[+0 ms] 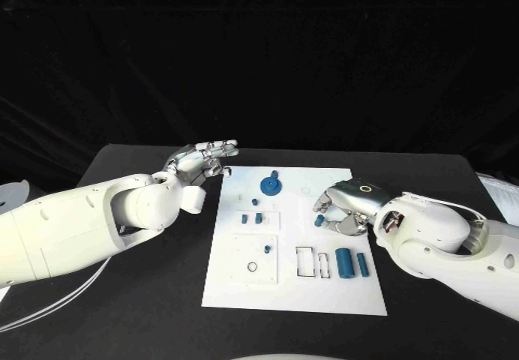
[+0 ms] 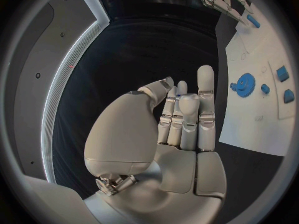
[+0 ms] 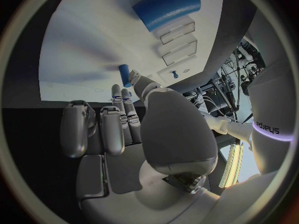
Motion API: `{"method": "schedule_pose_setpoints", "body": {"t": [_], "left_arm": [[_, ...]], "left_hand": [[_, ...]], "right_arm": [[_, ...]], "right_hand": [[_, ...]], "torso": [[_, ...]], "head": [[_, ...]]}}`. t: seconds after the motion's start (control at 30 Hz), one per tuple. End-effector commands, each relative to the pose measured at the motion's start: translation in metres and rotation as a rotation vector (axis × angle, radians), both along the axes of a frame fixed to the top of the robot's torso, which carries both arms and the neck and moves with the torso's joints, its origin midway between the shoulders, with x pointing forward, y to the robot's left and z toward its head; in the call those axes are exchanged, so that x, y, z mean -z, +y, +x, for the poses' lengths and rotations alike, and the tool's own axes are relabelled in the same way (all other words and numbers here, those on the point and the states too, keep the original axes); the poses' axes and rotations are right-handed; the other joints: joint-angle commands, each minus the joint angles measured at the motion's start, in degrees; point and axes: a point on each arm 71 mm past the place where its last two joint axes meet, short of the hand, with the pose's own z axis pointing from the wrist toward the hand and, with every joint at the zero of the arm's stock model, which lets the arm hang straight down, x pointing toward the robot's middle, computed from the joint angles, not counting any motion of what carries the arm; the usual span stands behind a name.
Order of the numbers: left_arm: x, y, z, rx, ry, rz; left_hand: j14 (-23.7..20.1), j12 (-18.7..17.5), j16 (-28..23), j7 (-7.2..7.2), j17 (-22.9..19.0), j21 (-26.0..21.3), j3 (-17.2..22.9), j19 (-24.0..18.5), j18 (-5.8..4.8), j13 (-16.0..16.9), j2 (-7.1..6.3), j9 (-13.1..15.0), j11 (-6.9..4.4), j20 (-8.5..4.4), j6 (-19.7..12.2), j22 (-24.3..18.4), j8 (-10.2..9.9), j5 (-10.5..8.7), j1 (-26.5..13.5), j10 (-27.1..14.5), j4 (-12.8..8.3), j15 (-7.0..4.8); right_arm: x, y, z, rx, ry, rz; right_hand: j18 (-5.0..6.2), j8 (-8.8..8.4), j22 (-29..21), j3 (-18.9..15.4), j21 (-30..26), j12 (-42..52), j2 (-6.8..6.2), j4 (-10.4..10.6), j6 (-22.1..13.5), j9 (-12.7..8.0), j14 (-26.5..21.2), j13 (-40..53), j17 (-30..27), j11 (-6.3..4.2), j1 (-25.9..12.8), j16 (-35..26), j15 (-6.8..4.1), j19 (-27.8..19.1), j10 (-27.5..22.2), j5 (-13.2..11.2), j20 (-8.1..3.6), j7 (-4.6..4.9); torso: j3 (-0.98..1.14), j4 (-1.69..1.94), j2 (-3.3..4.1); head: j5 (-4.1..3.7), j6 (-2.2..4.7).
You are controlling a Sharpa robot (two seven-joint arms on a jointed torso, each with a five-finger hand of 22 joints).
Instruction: Assemble the parts on the task board
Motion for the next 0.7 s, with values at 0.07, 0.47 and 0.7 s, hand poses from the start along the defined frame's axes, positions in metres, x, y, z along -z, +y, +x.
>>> {"method": "schedule_pose_setpoints", "body": {"t": [0.07, 0.47, 0.7], "left_arm": [[-0.0011, -0.0019, -0.0007, 0.02, -0.005, -0.014], [-0.0009, -0.0014, -0.0003, 0.019, -0.004, -0.012], [-0.0008, -0.0014, -0.0003, 0.019, -0.004, -0.012]], "left_hand": [[-0.4, 0.2, -0.3, 0.13, -0.1, -0.3, -0.2, 0.0, 0.15, 0.1, 0.5, 0.0, -0.13, 0.28, -0.4, -0.1, 0.1, -0.2, -0.2, -0.4, -0.2, 0.05], [-0.4, 0.4, -0.3, 0.13, -0.2, -0.3, -0.2, 0.0, 0.15, 0.1, 0.54, 0.0, -0.13, 0.28, -0.4, -0.1, 0.2, -0.21, -0.3, -0.5, -0.2, 0.06], [-0.4, 0.4, -0.3, 0.13, -0.2, -0.3, -0.2, 0.0, 0.15, 0.1, 0.54, 0.0, -0.13, 0.28, -0.4, -0.1, 0.2, -0.21, -0.3, -0.5, -0.2, 0.06]], "right_arm": [[0.0032, 0.0019, -0.0006, -0.004, 0.009, -0.025], [0.0058, 0.0063, -0.0009, -0.018, 0.02, -0.029], [0.0082, 0.0074, 0.0001, -0.018, 0.024, -0.039]], "right_hand": [[0.85, 0.44, 0.0, 0.5, -0.2, 0.7, 1.09, 0.5, 1.2, 0.1, 3.3, 0.0, 0.6, -0.16, 0.1, -0.3, 0.02, 0.1, 1.3, 0.2, -0.09, 0.22], [0.78, 1.24, 0.3, 1.9, -0.1, 1.6, 2.28, 1.2, 4.4, 0.6, 3.4, 0.1, 0.5, -1.34, 0.5, -0.3, -0.99, 0.5, 5.8, 0.2, -0.98, 0.01], [0.73, 1.57, 0.4, 2.5, 0.0, 1.6, 2.69, 1.1, 5.8, 0.8, 3.5, 0.1, 0.7, -1.71, 1.0, -0.1, -1.3, 0.6, 7.4, 0.2, -1.3, -0.28]], "torso": [[0.0, 0.0, 0.06], [0.01, -0.02, -0.02], [0.01, -0.07, 0.01]], "head": [[0.08, -0.09], [0.13, -0.25], [0.14, -0.36]]}}
